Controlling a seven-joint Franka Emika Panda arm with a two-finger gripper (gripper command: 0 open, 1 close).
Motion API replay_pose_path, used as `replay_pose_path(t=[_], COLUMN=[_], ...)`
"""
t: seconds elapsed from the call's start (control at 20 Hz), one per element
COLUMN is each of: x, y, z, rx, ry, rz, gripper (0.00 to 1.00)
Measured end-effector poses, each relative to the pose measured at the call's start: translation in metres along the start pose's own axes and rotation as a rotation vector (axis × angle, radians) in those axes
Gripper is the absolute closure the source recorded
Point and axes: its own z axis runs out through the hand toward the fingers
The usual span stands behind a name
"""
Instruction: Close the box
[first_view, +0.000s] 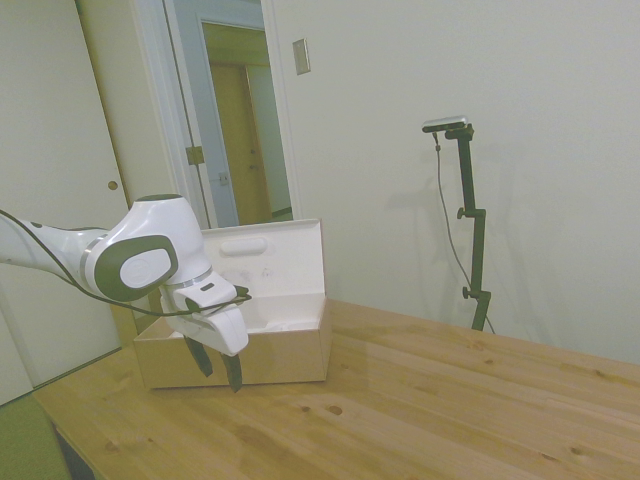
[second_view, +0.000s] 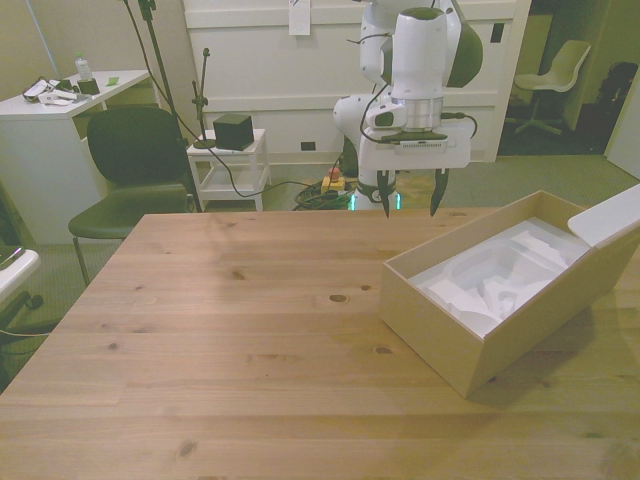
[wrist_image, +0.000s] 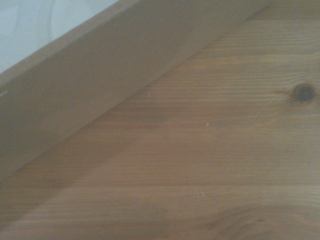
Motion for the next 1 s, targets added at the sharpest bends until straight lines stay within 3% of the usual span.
replay_pose_path(t=[0.2,0.45,1.0], x=[-0.001,-0.009,-0.049], y=[-0.002,-0.014,-0.058], z=[-0.001,-0.032,-0.109], rx=[0.002,0.052,0.167], ry=[0.001,0.048,0.239], rz=[-0.004,-0.026,-0.230], gripper=[0.00,0.00,0.00])
